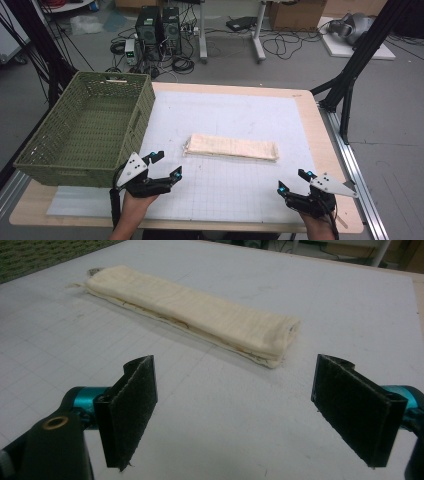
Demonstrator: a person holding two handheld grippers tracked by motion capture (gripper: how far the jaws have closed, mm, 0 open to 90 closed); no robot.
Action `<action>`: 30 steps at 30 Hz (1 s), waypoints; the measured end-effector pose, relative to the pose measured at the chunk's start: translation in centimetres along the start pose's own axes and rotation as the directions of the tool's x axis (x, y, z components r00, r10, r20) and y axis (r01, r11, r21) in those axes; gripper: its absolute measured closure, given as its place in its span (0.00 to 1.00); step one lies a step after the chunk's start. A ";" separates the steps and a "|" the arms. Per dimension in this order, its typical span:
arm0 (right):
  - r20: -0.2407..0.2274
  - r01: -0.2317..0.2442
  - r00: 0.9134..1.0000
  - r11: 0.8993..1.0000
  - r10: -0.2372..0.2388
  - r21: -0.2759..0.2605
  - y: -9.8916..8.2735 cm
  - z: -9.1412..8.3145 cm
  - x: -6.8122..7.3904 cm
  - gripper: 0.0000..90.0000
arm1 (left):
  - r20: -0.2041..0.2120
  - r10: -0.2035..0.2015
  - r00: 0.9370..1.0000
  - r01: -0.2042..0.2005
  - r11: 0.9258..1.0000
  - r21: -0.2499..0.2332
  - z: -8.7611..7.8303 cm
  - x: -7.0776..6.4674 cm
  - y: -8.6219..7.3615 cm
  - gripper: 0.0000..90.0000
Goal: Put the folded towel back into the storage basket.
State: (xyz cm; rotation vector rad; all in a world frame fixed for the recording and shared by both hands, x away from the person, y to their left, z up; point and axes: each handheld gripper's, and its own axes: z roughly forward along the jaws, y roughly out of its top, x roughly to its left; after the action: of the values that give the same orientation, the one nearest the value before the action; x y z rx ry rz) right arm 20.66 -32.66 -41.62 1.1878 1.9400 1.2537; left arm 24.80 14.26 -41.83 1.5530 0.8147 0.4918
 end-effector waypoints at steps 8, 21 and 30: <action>0.004 -0.007 1.000 1.000 0.007 -0.006 0.0 -0.3 0.2 0.19 | 0.004 -0.011 1.000 0.010 1.000 0.023 0.5 0.9 2.2 0.20; 0.001 -0.002 1.000 1.000 0.002 -0.002 0.0 -0.2 0.2 0.19 | -0.015 -0.047 0.999 0.049 0.989 0.138 6.9 2.8 4.7 0.25; -0.001 -0.011 1.000 1.000 0.011 0.001 0.0 -0.1 0.2 0.19 | -0.052 -0.074 0.996 0.084 0.970 0.228 9.4 3.8 3.6 0.28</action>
State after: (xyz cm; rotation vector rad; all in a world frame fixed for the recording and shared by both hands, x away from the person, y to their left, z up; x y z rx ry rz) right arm 20.50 -32.57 -41.54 1.2000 1.9379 1.2590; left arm 34.85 10.73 -40.34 1.7190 0.9912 0.3843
